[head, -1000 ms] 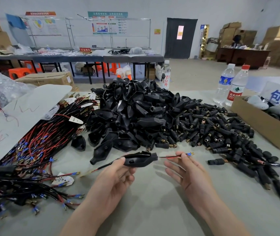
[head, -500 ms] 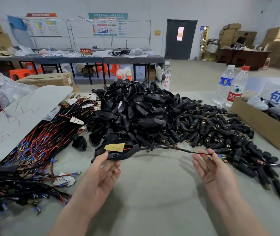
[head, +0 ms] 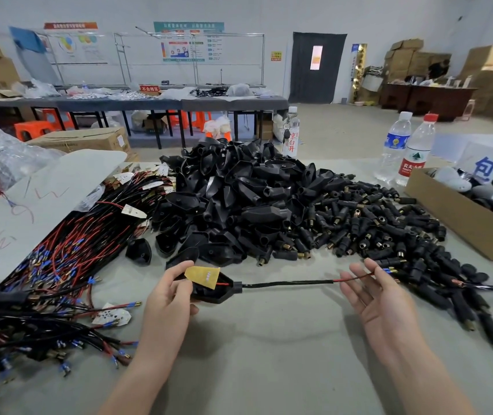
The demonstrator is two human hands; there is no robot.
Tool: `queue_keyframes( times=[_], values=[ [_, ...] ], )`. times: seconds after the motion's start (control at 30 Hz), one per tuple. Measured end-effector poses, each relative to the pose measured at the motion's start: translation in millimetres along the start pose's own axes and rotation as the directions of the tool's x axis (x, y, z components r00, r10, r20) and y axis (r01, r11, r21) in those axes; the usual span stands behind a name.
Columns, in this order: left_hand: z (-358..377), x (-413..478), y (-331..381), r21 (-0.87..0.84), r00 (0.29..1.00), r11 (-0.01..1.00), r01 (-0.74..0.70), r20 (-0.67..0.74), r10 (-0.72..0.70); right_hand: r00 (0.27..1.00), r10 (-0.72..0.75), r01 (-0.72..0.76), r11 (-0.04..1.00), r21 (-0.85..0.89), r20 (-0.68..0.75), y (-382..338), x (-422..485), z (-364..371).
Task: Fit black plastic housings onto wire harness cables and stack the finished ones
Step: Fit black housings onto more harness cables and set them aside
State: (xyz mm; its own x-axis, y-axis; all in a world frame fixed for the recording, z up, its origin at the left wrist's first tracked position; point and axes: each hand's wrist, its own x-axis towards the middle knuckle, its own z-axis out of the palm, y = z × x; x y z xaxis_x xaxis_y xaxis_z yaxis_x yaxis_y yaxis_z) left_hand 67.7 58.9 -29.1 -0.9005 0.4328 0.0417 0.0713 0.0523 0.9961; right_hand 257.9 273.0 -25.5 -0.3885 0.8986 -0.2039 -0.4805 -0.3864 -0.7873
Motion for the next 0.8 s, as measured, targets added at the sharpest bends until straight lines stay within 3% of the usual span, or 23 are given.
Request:
queue_keyframes(
  times=[0.43, 0.8],
  values=[
    [-5, 4, -12, 0.301, 0.983, 0.944, -0.138, -0.076, 0.168, 0.998, -0.053, 0.051, 0.997, -0.056, -0.037, 1, 3, -5],
    [-9, 11, -12, 0.361, 0.966, 0.918, -0.166, -0.126, 0.224, 0.997, -0.065, 0.062, 0.996, -0.061, -0.051, 3, 2, -5]
  ],
)
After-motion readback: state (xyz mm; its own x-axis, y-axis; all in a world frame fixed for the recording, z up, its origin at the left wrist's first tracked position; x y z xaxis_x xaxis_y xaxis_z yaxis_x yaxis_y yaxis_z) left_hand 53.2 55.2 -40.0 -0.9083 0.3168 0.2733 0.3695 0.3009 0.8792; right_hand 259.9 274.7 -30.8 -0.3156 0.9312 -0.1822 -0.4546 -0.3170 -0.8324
